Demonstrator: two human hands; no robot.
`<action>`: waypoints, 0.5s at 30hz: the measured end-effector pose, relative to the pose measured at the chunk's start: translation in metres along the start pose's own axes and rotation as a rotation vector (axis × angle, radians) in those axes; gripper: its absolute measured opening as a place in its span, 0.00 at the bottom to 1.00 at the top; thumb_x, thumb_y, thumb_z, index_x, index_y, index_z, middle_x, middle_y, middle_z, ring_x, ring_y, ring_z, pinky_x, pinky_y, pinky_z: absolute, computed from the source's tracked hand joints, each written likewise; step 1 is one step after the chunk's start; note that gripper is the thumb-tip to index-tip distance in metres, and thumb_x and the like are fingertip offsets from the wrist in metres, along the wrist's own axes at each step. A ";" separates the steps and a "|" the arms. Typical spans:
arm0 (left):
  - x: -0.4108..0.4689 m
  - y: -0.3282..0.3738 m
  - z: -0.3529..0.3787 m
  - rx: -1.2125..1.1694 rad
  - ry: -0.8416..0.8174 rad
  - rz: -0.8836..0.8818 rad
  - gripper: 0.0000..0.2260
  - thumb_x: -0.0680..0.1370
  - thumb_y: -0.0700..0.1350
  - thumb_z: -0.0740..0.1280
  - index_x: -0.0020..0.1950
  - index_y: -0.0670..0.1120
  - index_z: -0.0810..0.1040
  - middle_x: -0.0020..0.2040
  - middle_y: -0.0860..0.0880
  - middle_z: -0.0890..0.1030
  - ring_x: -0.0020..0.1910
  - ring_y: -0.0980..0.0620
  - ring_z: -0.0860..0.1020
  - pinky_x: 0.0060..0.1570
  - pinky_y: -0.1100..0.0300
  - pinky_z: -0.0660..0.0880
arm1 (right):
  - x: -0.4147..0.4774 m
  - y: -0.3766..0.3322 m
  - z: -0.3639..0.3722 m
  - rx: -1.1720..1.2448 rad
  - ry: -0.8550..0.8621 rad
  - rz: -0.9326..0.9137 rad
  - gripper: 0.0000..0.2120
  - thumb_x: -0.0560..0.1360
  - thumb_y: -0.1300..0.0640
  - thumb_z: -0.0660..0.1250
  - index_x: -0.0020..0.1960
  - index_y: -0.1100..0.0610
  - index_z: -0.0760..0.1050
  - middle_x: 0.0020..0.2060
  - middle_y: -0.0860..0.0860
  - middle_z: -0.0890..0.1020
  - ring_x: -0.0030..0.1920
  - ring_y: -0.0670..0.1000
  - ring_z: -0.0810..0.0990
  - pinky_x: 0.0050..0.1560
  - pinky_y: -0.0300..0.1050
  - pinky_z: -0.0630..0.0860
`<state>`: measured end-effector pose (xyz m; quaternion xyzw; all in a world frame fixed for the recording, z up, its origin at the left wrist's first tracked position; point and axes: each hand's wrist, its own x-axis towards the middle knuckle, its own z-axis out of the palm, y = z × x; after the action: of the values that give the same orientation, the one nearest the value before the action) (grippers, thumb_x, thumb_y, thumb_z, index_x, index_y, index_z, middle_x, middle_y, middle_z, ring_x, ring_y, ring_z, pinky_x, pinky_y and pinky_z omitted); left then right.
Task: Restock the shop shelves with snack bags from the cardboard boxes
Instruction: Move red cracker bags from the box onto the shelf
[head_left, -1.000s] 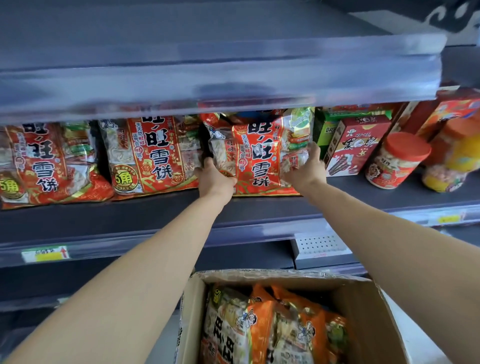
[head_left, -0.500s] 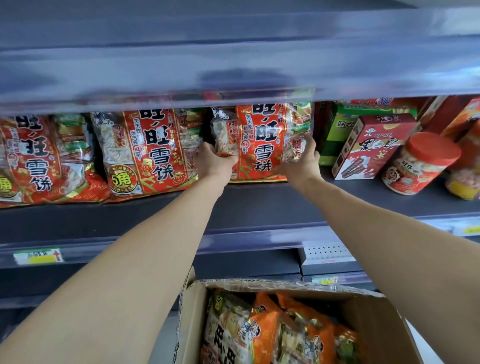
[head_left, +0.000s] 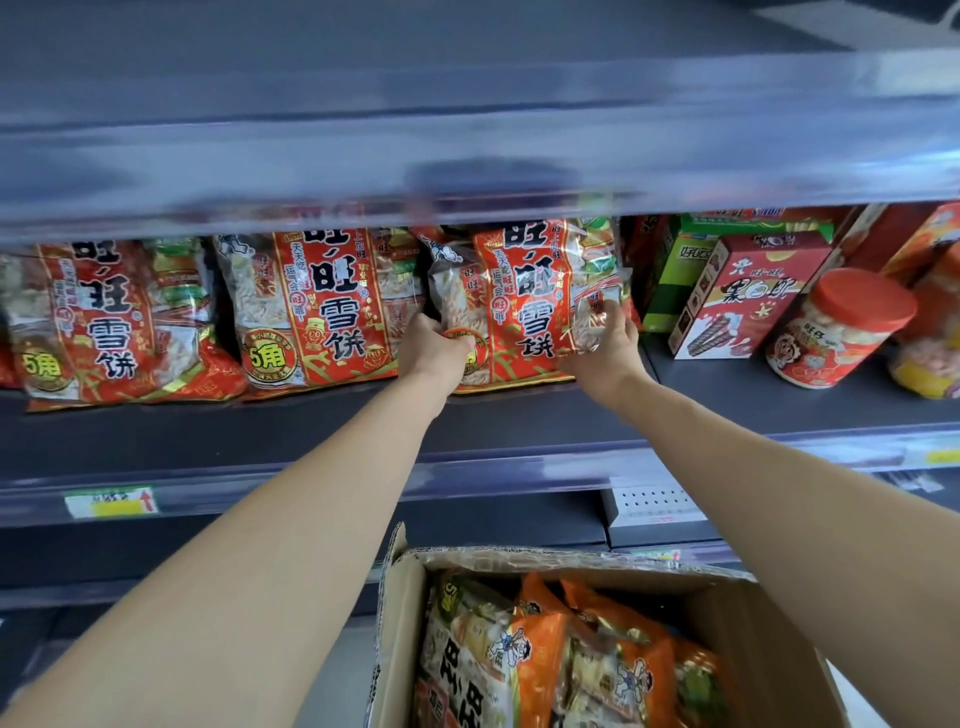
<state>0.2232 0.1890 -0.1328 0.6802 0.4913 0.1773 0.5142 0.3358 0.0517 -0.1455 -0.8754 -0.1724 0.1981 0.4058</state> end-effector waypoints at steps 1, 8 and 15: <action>-0.001 -0.002 -0.001 0.011 -0.004 -0.006 0.12 0.75 0.41 0.70 0.54 0.44 0.70 0.54 0.46 0.76 0.50 0.45 0.78 0.51 0.46 0.80 | -0.001 -0.001 0.002 -0.006 -0.003 -0.002 0.45 0.73 0.60 0.71 0.77 0.49 0.44 0.77 0.52 0.45 0.75 0.57 0.55 0.68 0.47 0.64; -0.007 -0.007 -0.009 0.065 -0.007 -0.046 0.26 0.72 0.38 0.70 0.69 0.44 0.66 0.66 0.42 0.72 0.57 0.42 0.78 0.47 0.49 0.81 | -0.020 -0.005 0.010 -0.114 0.102 0.020 0.39 0.76 0.63 0.65 0.78 0.50 0.47 0.77 0.53 0.47 0.76 0.57 0.47 0.71 0.48 0.58; -0.032 -0.007 -0.018 0.232 -0.049 0.073 0.18 0.78 0.35 0.62 0.68 0.42 0.67 0.65 0.45 0.72 0.50 0.49 0.74 0.36 0.62 0.68 | -0.041 -0.017 0.011 -0.173 0.084 -0.069 0.27 0.74 0.67 0.61 0.72 0.57 0.62 0.70 0.56 0.64 0.69 0.59 0.65 0.67 0.55 0.68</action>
<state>0.1923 0.1713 -0.1229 0.7568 0.4705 0.1213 0.4373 0.2924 0.0501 -0.1300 -0.9083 -0.2015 0.1314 0.3423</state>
